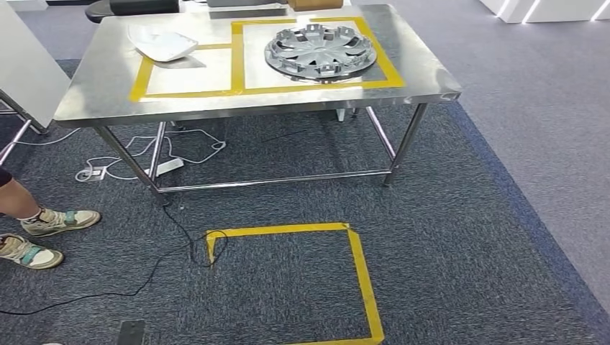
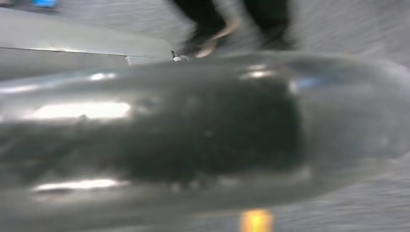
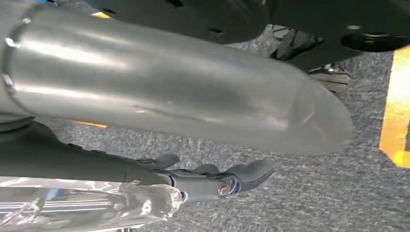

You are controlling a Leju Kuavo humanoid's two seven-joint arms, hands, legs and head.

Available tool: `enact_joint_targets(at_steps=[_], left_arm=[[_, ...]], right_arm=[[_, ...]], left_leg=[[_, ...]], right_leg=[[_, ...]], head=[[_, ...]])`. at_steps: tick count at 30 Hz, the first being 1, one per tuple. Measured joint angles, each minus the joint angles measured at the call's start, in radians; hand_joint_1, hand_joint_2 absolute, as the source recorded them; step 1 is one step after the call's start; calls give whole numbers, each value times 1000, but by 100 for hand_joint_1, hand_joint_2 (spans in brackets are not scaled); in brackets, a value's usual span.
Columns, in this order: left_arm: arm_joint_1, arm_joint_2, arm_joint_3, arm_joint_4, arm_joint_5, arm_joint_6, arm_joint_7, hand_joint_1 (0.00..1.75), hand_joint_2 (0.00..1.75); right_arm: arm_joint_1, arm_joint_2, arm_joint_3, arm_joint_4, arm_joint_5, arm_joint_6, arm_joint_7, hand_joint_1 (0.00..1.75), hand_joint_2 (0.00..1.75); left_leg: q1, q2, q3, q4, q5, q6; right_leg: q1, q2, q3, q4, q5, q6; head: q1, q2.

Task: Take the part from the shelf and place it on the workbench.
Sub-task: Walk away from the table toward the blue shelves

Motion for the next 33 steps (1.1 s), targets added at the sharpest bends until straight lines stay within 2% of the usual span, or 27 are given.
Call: enact_joint_targets(at_steps=[2, 3, 4, 6, 8, 9, 10, 12, 13, 14, 15, 17, 18, 19, 22, 23, 24, 25, 27, 28, 29, 30, 32, 33], left_arm=[[-3, -5, 2, 21, -18, 12, 64, 0, 0], [-4, -8, 3, 28, -30, 19, 83, 0, 0], [-6, -10, 3, 33, -43, 26, 95, 0, 0], [-7, -15, 3, 42, -59, 38, 108, 0, 0], [-8, -20, 3, 47, -61, 45, 113, 0, 0], [-9, -21, 3, 50, -61, 47, 113, 0, 0], [-11, -23, 3, 53, -61, 48, 113, 0, 0], [-12, -26, 3, 59, -61, 48, 114, 0, 0], [-11, -28, 3, 61, -61, 49, 115, 0, 0], [-11, -28, 3, 62, -61, 49, 115, 0, 0], [-11, -29, 3, 63, -61, 49, 115, 0, 0], [-12, -29, 3, 64, -61, 50, 116, 0, 0], [-14, -30, 3, 65, -61, 51, 116, 0, 0], [-16, -31, 3, 66, -61, 51, 116, 0, 0], [-16, -32, 4, 69, -61, 53, 116, 0, 0], [-16, -32, 4, 70, -61, 53, 117, 0, 0], [-16, -33, 4, 70, -61, 54, 117, 0, 0], [-17, -33, 4, 70, -61, 54, 117, 0, 0], [-17, -34, 4, 71, -61, 54, 117, 0, 0], [-17, -35, 4, 71, -60, 55, 118, 0, 0], [-17, -35, 4, 72, -59, 57, 120, 0, 0], [-17, -36, 5, 72, -58, 60, 123, 0, 0], [-17, -39, 7, 72, -55, 69, 132, 0, 0], [-18, -41, 8, 73, -56, 74, 137, 0, 0]], right_arm=[[-2, 0, 0, 0, 1, 2, 3, 0, 0], [-4, 0, 0, 0, 1, 2, 5, 0, 0], [-4, 1, 0, 0, -1, 2, 8, 0, 0], [-3, 1, 0, 0, -4, 1, 13, 0, 0], [-1, 1, 0, 0, -6, 0, 16, 0, 0], [-1, 1, 0, 0, -7, 0, 16, 0, 0], [-2, 1, 0, 0, -7, 0, 16, 0, 0], [-1, 1, 0, 0, -7, -1, 16, 0, 0], [0, 1, 0, 0, -7, -1, 16, 0, 0], [1, 1, 0, 0, -7, -1, 16, 0, 0], [1, 1, 0, 0, -7, -1, 16, 0, 0], [1, 1, 0, 0, -7, -1, 16, 0, 0], [0, 1, 0, 0, -7, -1, 16, 0, 0], [0, 1, 0, 0, -7, -1, 16, 0, 0], [0, 1, 0, 0, -7, -2, 16, 0, 0], [0, 1, 0, 0, -7, -2, 16, 0, 0], [0, 1, 0, 0, -7, -2, 16, 0, 0], [0, 1, 0, 0, -7, -2, 16, 0, 0], [1, 1, 0, 0, -7, -2, 16, 0, 0], [2, 1, 0, 0, -8, -2, 17, 0, 0], [3, 1, 0, 0, -9, -1, 18, 0, 0], [4, 1, 0, 0, -11, 0, 20, 0, 0], [4, 1, -1, 0, -17, 3, 25, 0, 0], [2, 1, -2, 0, -21, 5, 29, 0, 0]], left_leg=[[-1, -1, -1, 7, -4, -6], [-3, -2, -3, 11, -5, -11], [-5, -2, -5, 15, -5, -16], [-6, -3, -9, 17, -4, -24], [-4, -4, -16, 34, -21, -33], [-3, -4, -32, 69, -45, -39], [-1, -4, -58, 127, -80, -43], [1, -4, -125, 270, -145, -49], [2, -4, -145, 313, -155, -49], [2, -4, -146, 318, -144, -48], [2, -4, -128, 282, -115, -47], [3, -4, -60, 141, -45, -44], [3, -5, -31, 81, -25, -42], [3, -6, -15, 43, -16, -40], [1, -7, -13, 25, -14, -25], [2, -7, -13, 24, -12, -18], [4, -7, -13, 22, -10, -11], [4, -6, -14, 22, -9, -7], [3, -5, -15, 22, -8, -3], [2, -5, -16, 22, -8, -3], [1, -5, -15, 22, -8, -2], [0, -6, -15, 22, -8, -2], [-1, -6, -12, 23, -9, -4], [-3, -6, -12, 24, -10, -7]], right_leg=[[-3, 1, 78, -147, 56, 0], [-4, 2, 106, -198, 70, -3], [-4, 4, 119, -222, 72, -7], [-2, 7, 118, -222, 71, -19], [-4, 7, 116, -222, 74, -32], [-6, 6, 114, -223, 76, -39], [-7, 6, 112, -223, 77, -43], [-7, 5, 107, -223, 78, -47], [-7, 5, 106, -223, 79, -47], [-7, 5, 106, -223, 79, -47], [-7, 6, 107, -222, 80, -47], [-6, 7, 109, -221, 79, -42], [-5, 7, 108, -219, 78, -37], [-3, 8, 105, -218, 78, -32], [-4, 8, 101, -220, 81, -15], [-5, 7, 95, -209, 72, -10], [-6, 7, 81, -179, 52, -5], [-6, 6, 56, -128, 23, -1], [-6, 6, -8, 12, -41, 3], [-6, 6, -31, 62, -55, 4], [-6, 6, -37, 75, -50, 3], [-6, 5, -22, 45, -26, 1], [-5, -1, 51, -97, 39, -4], [-5, -5, 82, -161, 60, -8]], head=[[1, 0], [0, 0], [0, 0], [-3, 0], [-5, 0], [-7, 0], [-9, 0], [-12, 0], [-12, 0], [-12, 0], [-12, 0], [-13, 0], [-13, 0], [-13, 0], [-12, 0], [-10, 0], [-7, 0], [-5, 0], [-2, 0], [-2, 0], [-1, 0], [-2, 0], [-1, 0], [-2, 0]])
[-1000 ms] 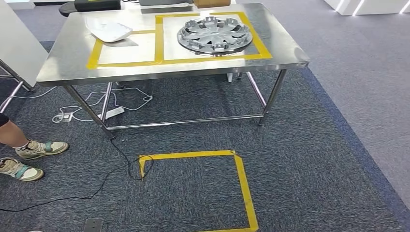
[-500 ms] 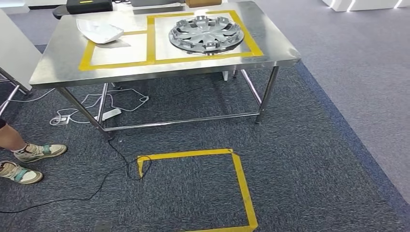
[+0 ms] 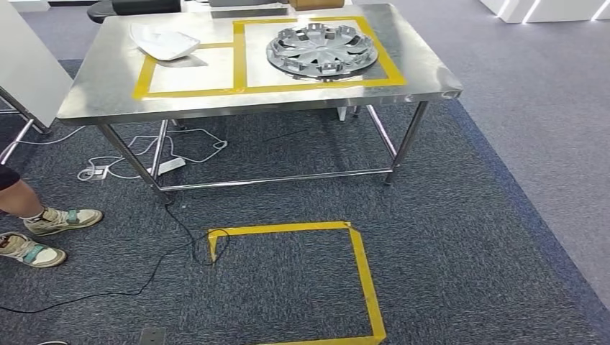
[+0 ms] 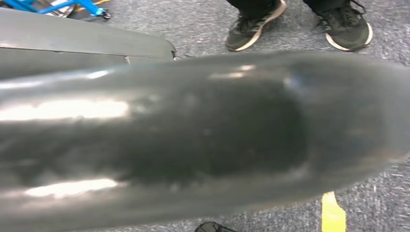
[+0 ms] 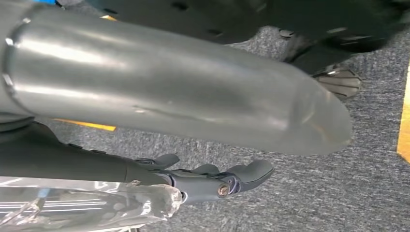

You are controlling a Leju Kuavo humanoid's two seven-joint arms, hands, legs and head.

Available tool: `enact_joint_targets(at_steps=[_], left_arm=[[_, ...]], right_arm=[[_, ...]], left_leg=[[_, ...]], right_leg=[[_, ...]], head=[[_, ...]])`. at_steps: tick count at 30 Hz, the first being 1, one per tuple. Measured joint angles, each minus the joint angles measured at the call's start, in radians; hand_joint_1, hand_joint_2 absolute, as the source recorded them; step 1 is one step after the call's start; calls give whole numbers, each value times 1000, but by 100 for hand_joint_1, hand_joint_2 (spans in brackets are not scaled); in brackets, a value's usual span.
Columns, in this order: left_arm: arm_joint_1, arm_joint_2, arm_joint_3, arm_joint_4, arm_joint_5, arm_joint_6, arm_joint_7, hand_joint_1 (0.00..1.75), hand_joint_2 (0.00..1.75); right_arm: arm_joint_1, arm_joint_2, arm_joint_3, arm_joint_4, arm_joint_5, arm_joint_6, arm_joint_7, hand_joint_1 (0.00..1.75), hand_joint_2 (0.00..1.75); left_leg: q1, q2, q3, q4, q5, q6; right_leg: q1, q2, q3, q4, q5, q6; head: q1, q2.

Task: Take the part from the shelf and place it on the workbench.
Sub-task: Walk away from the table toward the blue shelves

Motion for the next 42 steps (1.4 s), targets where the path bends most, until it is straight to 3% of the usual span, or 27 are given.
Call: enact_joint_targets(at_steps=[2, 4, 6, 9, 10, 11, 12, 13, 15, 17, 19, 21, 22, 24, 25, 26, 27, 28, 30, 32, 34, 36, 38, 40, 41, 42], left_arm=[[-1, -4, 2, 1, -2, 6, 9, 0, 0], [-2, -6, 5, 2, -7, 8, 15, 0, 0], [-3, -9, 6, 4, -10, 8, 16, 0, 0], [-4, -12, 11, 5, -3, -5, 3, 0, 0], [-4, -13, 14, 5, 3, -9, -4, 0, 0], [-3, -14, 17, 5, 7, -12, -8, 0, 0], [-3, -14, 20, 5, 10, -13, -10, 0, 0], [-3, -15, 22, 5, 10, -13, -11, 0, 0], [-3, -15, 26, 5, 10, -12, -11, 0, 0], [-4, -16, 31, 6, 8, -10, -11, 0, 0], [-4, -17, 35, 6, 7, -7, -11, 0, 0], [-5, -18, 36, 6, 4, -4, -11, 0, 0], [-6, -18, 37, 6, 3, -2, -11, 0, 0], [-6, -19, 39, 6, 0, -1, -11, 0, 0], [-5, -20, 40, 6, 0, -1, -11, 0, 0], [-4, -20, 41, 6, 0, -1, -11, 0, 0], [-5, -20, 41, 6, 0, -1, -11, 0, 0], [-5, -20, 41, 6, 0, -1, -11, 0, 0], [-7, -21, 41, 6, -1, -1, -11, 0, 0], [-7, -20, 42, 6, -2, -1, -11, 0, 0], [-9, -20, 42, 6, -4, -1, -11, 0, 0], [-10, -19, 42, 6, -8, -1, -11, 0, 0], [-10, -18, 44, 6, -12, -1, -11, 0, 0], [-9, -18, 47, 6, -13, -1, -11, 0, 0], [-8, -17, 48, 6, -13, -1, -11, 0, 0], [-8, -17, 48, 6, -14, -1, -11, 0, 0]], right_arm=[[-4, 0, -4, 0, -7, 3, 5, 0, 0], [-3, 0, -8, 0, -12, 4, 9, 0, 0], [-2, 0, -12, 0, -15, 3, 17, 0, 0], [-3, 0, -19, 0, -19, -4, 52, 0, 0], [-1, 0, -22, 0, -22, -7, 66, 0, 0], [1, -1, -27, 0, -25, -9, 77, 0, 0], [4, -2, -31, 0, -28, -10, 84, 0, 0], [5, -2, -35, 0, -31, -10, 88, 0, 0], [4, -3, -40, 0, -35, -10, 92, 0, 0], [0, -3, -45, 0, -41, -12, 95, 0, 0], [0, -3, -52, 0, -45, -14, 100, 0, 0], [5, -4, -58, -1, -49, -17, 109, 0, 0], [6, -5, -61, -1, -51, -18, 113, 0, 0], [5, -4, -64, -1, -53, -19, 118, 0, 0], [4, -4, -65, -1, -53, -19, 119, 0, 0], [5, -4, -66, -1, -54, -19, 120, 0, 0], [7, -4, -68, -1, -54, -19, 121, 0, 0], [8, -4, -69, -1, -54, -19, 122, 0, 0], [7, -4, -71, -1, -54, -19, 123, 0, 0], [2, -4, -72, -1, -55, -19, 122, 0, 0], [0, -4, -72, -1, -56, -19, 120, 0, 0], [1, -4, -73, -1, -56, -20, 117, 0, 0], [-2, -4, -74, -1, -56, -20, 113, 0, 0], [-4, -4, -75, -1, -56, -19, 108, 0, 0], [-4, -4, -75, -1, -56, -19, 104, 0, 0], [-3, -4, -76, -1, -56, -19, 98, 0, 0]], left_leg=[[-4, 2, -2, 2, 0, -8], [-3, 4, -4, 3, 1, -17], [-1, 5, -17, 32, -24, -29], [3, 4, -97, 208, -121, -42], [5, 4, -122, 263, -140, -44], [5, 4, -133, 288, -141, -45], [6, 3, -125, 273, -121, -44], [7, -1, -98, 222, -88, -43], [11, -33, -27, 82, -28, -39], [14, -60, 7, 8, -14, -35], [12, -48, 9, 1, -15, -25], [13, -29, 10, -3, -11, -11], [14, -18, 10, -6, -9, -4], [12, 4, 10, -6, -10, 3], [10, 16, 10, -5, -11, 4], [8, 28, 11, -5, -12, 5], [8, 38, 12, -5, -13, 5], [8, 47, 15, -5, -14, 4], [4, 65, 22, -4, -20, -3], [-2, 79, 28, -2, -24, -13], [-4, 93, 30, -3, -25, -21], [-1, 81, 27, 10, -40, -33], [3, 38, -10, 96, -96, -43], [4, 12, -77, 235, -160, -45], [5, 8, -100, 280, -170, -45], [5, 6, -108, 292, -160, -44]], right_leg=[[3, -3, 28, -55, 9, -6], [3, 4, 27, -56, 13, -16], [0, 8, 26, -59, 19, -29], [-3, 14, 19, -61, 24, -38], [-3, 17, 18, -61, 25, -39], [-3, 21, 16, -61, 25, -39], [-3, 27, 16, -61, 26, -37], [-3, 35, 16, -61, 27, -36], [-3, 53, 14, -58, 30, -29], [-2, 71, 6, -57, 35, -17], [-4, 88, -3, -62, 41, -4], [-5, 75, -17, -42, 28, 6], [-4, 58, -38, -2, 5, 10], [-3, 23, -101, 135, -64, 16], [-4, 16, -132, 201, -90, 18], [-4, 13, -147, 237, -98, 19], [-4, 11, -142, 231, -86, 19], [-4, 5, -114, 183, -57, 18], [-1, -32, -31, 33, 2, 13], [2, -57, 14, -48, 22, 2], [4, -40, 14, -51, 23, -11], [1, -21, 10, -53, 28, -24], [-3, -1, 7, -56, 33, -35], [-4, 23, 1, -56, 36, -39], [-4, 35, 0, -56, 37, -40], [-4, 49, -1, -56, 38, -39]], head=[[-2, 0], [-2, 0], [-4, 0], [-10, 0], [-10, 0], [-10, 0], [-10, 0], [-10, 0], [-9, 0], [-9, 0], [-9, 0], [-5, 0], [-2, 0], [4, 0], [4, 0], [4, 0], [4, 0], [4, 0], [4, 0], [2, 0], [1, 0], [0, 0], [-3, 0], [-4, 0], [-4, 0], [-4, 0]])
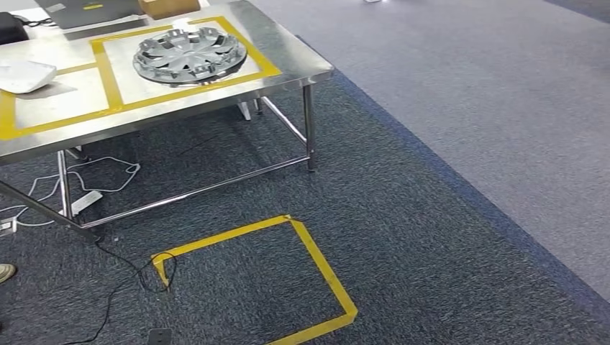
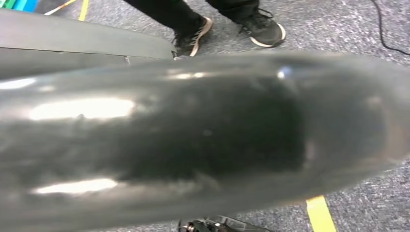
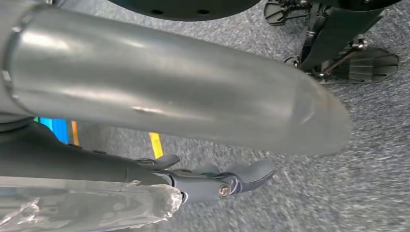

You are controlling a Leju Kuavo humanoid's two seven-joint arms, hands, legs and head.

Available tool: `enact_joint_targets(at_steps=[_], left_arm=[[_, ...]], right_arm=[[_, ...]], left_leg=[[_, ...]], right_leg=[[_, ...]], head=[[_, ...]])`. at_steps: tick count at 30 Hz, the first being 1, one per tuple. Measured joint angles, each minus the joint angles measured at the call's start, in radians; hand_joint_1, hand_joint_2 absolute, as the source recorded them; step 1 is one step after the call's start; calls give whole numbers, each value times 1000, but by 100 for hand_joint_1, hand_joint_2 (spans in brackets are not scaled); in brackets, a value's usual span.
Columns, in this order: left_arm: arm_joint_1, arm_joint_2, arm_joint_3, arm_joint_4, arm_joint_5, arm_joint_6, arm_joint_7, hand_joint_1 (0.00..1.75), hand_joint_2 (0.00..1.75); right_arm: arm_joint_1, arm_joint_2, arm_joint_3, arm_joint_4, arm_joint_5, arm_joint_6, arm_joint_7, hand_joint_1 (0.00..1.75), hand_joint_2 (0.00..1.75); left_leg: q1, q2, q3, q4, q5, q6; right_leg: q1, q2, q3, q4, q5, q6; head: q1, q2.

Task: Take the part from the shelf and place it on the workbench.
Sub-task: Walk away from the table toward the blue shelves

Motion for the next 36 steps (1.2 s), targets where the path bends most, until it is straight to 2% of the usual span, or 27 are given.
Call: enact_joint_targets(at_steps=[1, 2, 4, 6, 8, 10, 12, 13, 14, 15, 16, 17, 19, 20, 21, 23, 24, 26, 27, 28, 29, 30, 31, 32, 33, 34, 36], left_arm=[[0, 0, 0, 0, -1, 0, 0, 0, 0], [-1, 0, 0, 0, -2, -1, 0, 0, 0], [-2, 1, 1, 0, -5, -1, -1, 0, 0], [-4, 1, 2, 0, -7, -2, -1, 0, 0], [-7, 1, 2, 0, -8, -2, -1, 0, 0], [-9, 1, 4, 0, -9, -2, -1, 0, 0], [-7, 1, 7, 0, -10, -2, -1, 0, 0], [-6, 1, 9, 0, -10, -1, -1, 0, 0], [-5, 2, 10, 0, -11, -1, -1, 0, 0], [-5, 2, 11, 0, -12, -1, 0, 0, 0], [-6, 2, 12, 0, -13, 0, 0, 0, 0], [-6, 2, 13, 0, -14, 0, 0, 0, 0], [-7, 2, 16, 1, -17, 0, 0, 0, 0], [-7, 3, 17, 1, -18, 0, 0, 0, 0], [-8, 3, 18, 1, -19, 0, 0, 0, 0], [-10, 4, 18, 1, -20, 1, 0, 0, 0], [-12, 4, 18, 1, -21, 1, 1, 0, 0], [-12, 4, 19, 1, -22, 2, 1, 0, 0], [-11, 4, 19, 1, -23, 2, 1, 0, 0], [-10, 4, 19, 1, -25, 1, 2, 0, 0], [-8, 4, 20, 1, -27, 1, 2, 0, 0], [-7, 3, 20, 1, -31, 1, 3, 0, 0], [-6, 3, 20, 1, -35, 0, 3, 0, 0], [-6, 3, 20, 2, -37, 0, 4, 0, 0], [-7, 3, 20, 2, -40, 0, 4, 0, 0], [-7, 3, 20, 2, -41, 0, 4, 0, 0], [-8, 4, 20, 3, -46, 0, 5, 0, 0]], right_arm=[[1, 0, 0, 0, 0, 0, -11, 0, 0], [1, 0, -1, 0, -1, 1, -24, 0, 0], [-3, 2, -1, 0, -5, 1, -47, 0, 0], [-6, 3, -1, 0, -7, 0, -58, 0, 0], [-2, 3, -2, 0, -7, 0, -61, 0, 0], [0, 3, -4, 0, -8, 0, -64, 0, 0], [-5, 4, -4, 0, -9, 0, -68, 0, 0], [-8, 5, -4, 0, -10, 0, -69, 0, 0], [-8, 6, -4, 0, -10, -1, -67, 0, 0], [-7, 7, -4, 0, -10, -2, -64, 0, 0], [-5, 7, -4, 0, -10, -3, -59, 0, 0], [-4, 7, -5, 0, -10, -4, -53, 0, 0], [-6, 6, -5, 0, -10, -7, -45, 0, 0], [-7, 6, -5, 0, -10, -8, -41, 0, 0], [-9, 6, -5, 0, -10, -9, -38, 0, 0], [-7, 6, -5, 0, -10, -10, -33, 0, 0], [-5, 6, -6, 0, -10, -11, -30, 0, 0], [-5, 6, -6, 0, -10, -12, -28, 0, 0], [-6, 6, -6, 0, -11, -12, -27, 0, 0], [-7, 6, -6, 0, -11, -12, -28, 0, 0], [-7, 6, -6, 0, -12, -12, -29, 0, 0], [-6, 6, -6, 0, -13, -11, -31, 0, 0], [-5, 6, -6, 0, -13, -11, -33, 0, 0], [-4, 6, -6, 0, -13, -10, -36, 0, 0], [-4, 7, -6, 0, -14, -10, -38, 0, 0], [-6, 7, -6, 0, -14, -10, -39, 0, 0], [-8, 7, -6, 0, -14, -9, -42, 0, 0]], left_leg=[[1, -3, 12, -31, 30, 2], [2, -13, 40, -94, 72, 3], [7, -52, 100, -230, 129, 6], [9, -75, 122, -284, 137, 10], [7, -58, 123, -288, 139, 21], [8, -36, 124, -292, 142, 37], [6, -9, 125, -293, 142, 46], [4, 6, 125, -293, 141, 48], [3, 20, 125, -293, 141, 49], [2, 33, 126, -292, 139, 49], [1, 45, 128, -292, 138, 48], [1, 57, 131, -292, 135, 46], [-3, 78, 139, -290, 127, 38], [-7, 88, 142, -288, 124, 32], [-10, 96, 144, -287, 121, 28], [-11, 112, 146, -288, 119, 21], [-9, 102, 145, -283, 113, 15], [-4, 54, 119, -223, 70, 5], [-2, 25, 91, -162, 36, 2], [-2, 10, 57, -90, 4, 1], [-1, 3, 25, -29, -16, 0], [-1, 1, 5, 2, -16, 1], [-1, -1, 3, -4, 4, 2], [0, -6, 19, -48, 41, 4], [3, -22, 48, -114, 82, 5], [7, -51, 77, -184, 113, 6], [12, -94, 109, -263, 135, 9]], right_leg=[[-1, 14, 0, 0, 1, 2], [-1, 29, 1, 0, 3, 4], [-1, 55, -3, 3, 6, 12], [0, 75, -11, 4, 10, 23], [-4, 83, -21, 1, 14, 36], [-3, 40, -42, 35, -11, 45], [-1, -18, -95, 151, -79, 51], [-1, -31, -129, 224, -114, 53], [-1, -36, -153, 278, -134, 55], [-1, -38, -161, 300, -135, 56], [-1, -40, -147, 280, -116, 55], [-1, -48, -114, 222, -85, 53], [2, -89, -33, 82, -30, 47], [4, -103, -8, 38, -16, 42], [6, -109, 2, 19, -13, 36], [7, -86, -2, 18, -11, 23], [6, -76, -4, 17, -9, 17], [2, -54, -7, 14, -4, 5], [0, -43, -9, 13, -3, 2], [0, -31, -11, 13, -2, -1], [0, -17, -12, 13, -1, -2], [0, -3, -12, 13, -1, -2], [0, 12, -12, 13, 0, -1], [-1, 27, -12, 13, 1, 1], [-2, 41, -12, 14, 3, 4], [-1, 55, -14, 16, 4, 8], [-1, 79, -22, 18, 8, 19]], head=[[0, 0], [0, 0], [0, 0], [0, 0], [1, 0], [6, 0], [12, 0], [12, 0], [12, 0], [12, 0], [12, 0], [12, 0], [13, 0], [11, 0], [9, 0], [6, 0], [5, 0], [2, 0], [1, 0], [0, 0], [0, 0], [0, 0], [0, 0], [0, 0], [0, 0], [0, 0], [-1, 0]])
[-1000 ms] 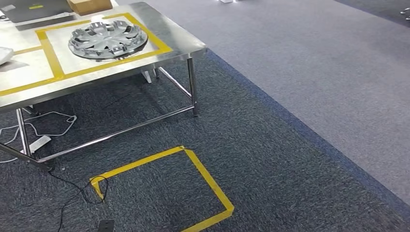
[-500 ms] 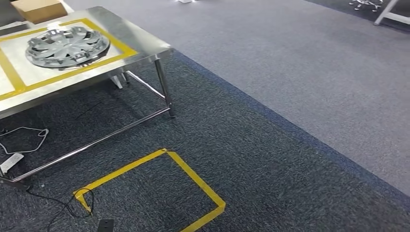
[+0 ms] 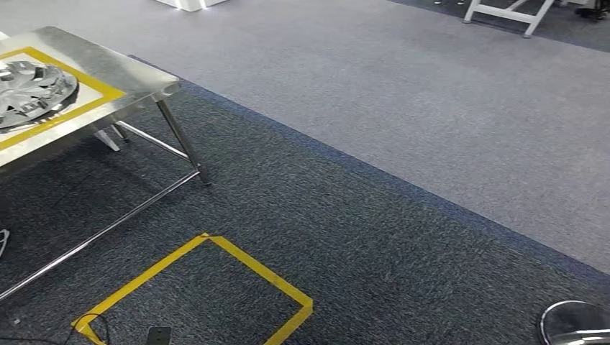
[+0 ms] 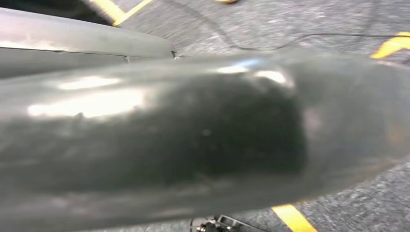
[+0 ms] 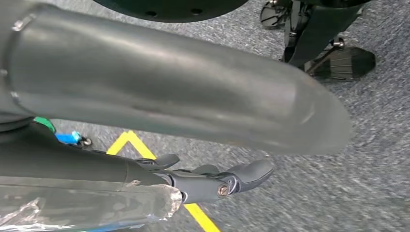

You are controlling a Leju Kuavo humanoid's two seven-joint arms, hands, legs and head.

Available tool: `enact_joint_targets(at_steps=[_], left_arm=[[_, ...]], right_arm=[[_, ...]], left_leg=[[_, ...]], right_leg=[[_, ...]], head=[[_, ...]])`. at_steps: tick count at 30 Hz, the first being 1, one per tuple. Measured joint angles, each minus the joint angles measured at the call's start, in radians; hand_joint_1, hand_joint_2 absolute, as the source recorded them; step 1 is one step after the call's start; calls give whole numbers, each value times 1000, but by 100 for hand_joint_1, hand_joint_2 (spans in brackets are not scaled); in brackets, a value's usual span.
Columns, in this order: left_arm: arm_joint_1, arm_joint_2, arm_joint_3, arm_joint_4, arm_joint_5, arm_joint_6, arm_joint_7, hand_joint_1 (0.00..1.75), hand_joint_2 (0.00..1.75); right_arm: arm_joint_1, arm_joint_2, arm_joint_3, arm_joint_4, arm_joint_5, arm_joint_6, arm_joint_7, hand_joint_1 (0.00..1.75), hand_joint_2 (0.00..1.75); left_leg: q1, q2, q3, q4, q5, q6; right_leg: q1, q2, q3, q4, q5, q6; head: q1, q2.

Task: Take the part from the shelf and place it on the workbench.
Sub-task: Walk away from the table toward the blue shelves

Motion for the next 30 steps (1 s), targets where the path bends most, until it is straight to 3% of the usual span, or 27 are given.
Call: enact_joint_targets(at_steps=[1, 3, 5, 7, 9, 10, 11, 14, 16, 18, 20, 22, 23, 24, 25, 27, 29, 30], left_arm=[[0, 0, 0, 1, -4, 0, 2, 0, 0], [-2, 0, -1, 1, -17, 0, 6, 0, 0], [-3, 1, -4, 1, -28, 0, 8, 0, 0], [-2, 2, -5, 1, -34, -1, 8, 0, 0], [0, 3, -5, 1, -35, -4, 8, 0, 0], [0, 4, -5, 1, -36, -6, 7, 0, 0], [-2, 4, -5, 1, -36, -8, 6, 0, 0], [-5, 2, -5, 1, -37, -11, 0, 0, 0], [-6, 3, -5, 1, -37, -9, -1, 0, 0], [-8, 2, -5, 1, -39, -5, 3, 0, 0], [-9, 1, -5, 1, -43, -2, 13, 0, 0], [-8, 1, -5, 3, -47, -2, 23, 0, 0], [-6, 1, -5, 4, -48, -2, 28, 0, 0], [-4, 1, -5, 5, -50, -2, 31, 0, 0], [-3, 0, -5, 5, -52, -2, 33, 0, 0], [-1, 0, -5, 5, -55, -2, 34, 0, 0], [-2, -1, -5, 6, -56, -2, 34, 0, 0], [-2, -1, -5, 6, -56, -2, 34, 0, 0]], right_arm=[[0, 0, 0, 0, 0, 0, -3, 0, 0], [4, 0, 0, 0, 0, 2, -14, 0, 0], [4, 0, 0, 0, 0, 4, -24, 0, 0], [-2, 0, 0, 0, 0, 7, -30, 0, 0], [-6, 0, 0, 0, 0, 8, -33, 0, 0], [-5, 0, 0, 0, 1, 8, -33, 0, 0], [-3, 0, 0, 0, 2, 8, -33, 0, 0], [-6, 0, 0, 0, 4, 8, -28, 0, 0], [-9, 0, 0, 0, 6, 9, -23, 0, 0], [-7, 0, 0, 0, 14, 11, -17, 0, 0], [-6, 0, 2, 0, 28, 15, -14, 0, 0], [-7, 1, 4, 0, 38, 16, -14, 0, 0], [-7, 1, 4, 0, 41, 17, -15, 0, 0], [-6, 1, 5, 0, 44, 17, -15, 0, 0], [-4, 1, 6, 0, 46, 17, -16, 0, 0], [-1, 2, 8, 0, 49, 18, -18, 0, 0], [-2, 2, 11, 0, 51, 19, -23, 0, 0], [-2, 2, 13, 0, 51, 20, -26, 0, 0]], left_leg=[[0, -5, 3, -10, -2, 3], [-1, 20, 2, -13, 2, 15], [0, 49, 4, -18, 6, 30], [-5, 82, 3, -18, 5, 38], [-9, 115, 4, -17, 4, 40], [-10, 128, 4, -17, 3, 40], [-10, 141, 6, -17, 2, 39], [-16, 172, 17, -15, -7, 27], [-21, 188, 22, -16, -10, 17], [-18, 199, 27, -17, -13, 7], [-14, 166, 14, 20, -44, -4], [-12, 115, -40, 138, -110, -9], [-12, 103, -74, 207, -139, -10], [-11, 97, -100, 257, -152, -10], [-11, 95, -111, 272, -144, -10], [-7, 83, -79, 190, -77, -8], [2, 33, -21, 56, -17, -8], [4, 12, -3, 14, -5, -7]], right_leg=[[-1, 12, -5, -1, 3, 7], [-5, 22, -16, -4, 7, 20], [-2, -26, -45, 45, -25, 27], [1, -93, -104, 173, -96, 32], [0, -115, -150, 279, -137, 35], [0, -118, -146, 280, -129, 35], [0, -123, -119, 238, -105, 35], [3, -177, 0, 42, -30, 26], [7, -187, 19, 7, -24, 15], [6, -164, 16, 4, -19, 2], [2, -142, 15, -1, -13, -11], [0, -120, 12, -2, -10, -19], [0, -107, 9, -2, -9, -22], [1, -93, 8, -2, -8, -22], [0, -79, 8, -2, -7, -22], [-1, -49, 8, -2, -4, -18], [-1, -23, 4, 1, -1, -9], [-1, -11, 0, 1, 1, -3]], head=[[0, 0], [-1, 0], [6, 0], [12, 0], [12, 0], [12, 0], [12, 0], [11, 0], [9, 0], [8, 0], [6, 0], [2, 0], [1, 0], [0, 0], [1, 0], [1, 0], [0, 0], [0, 0]])
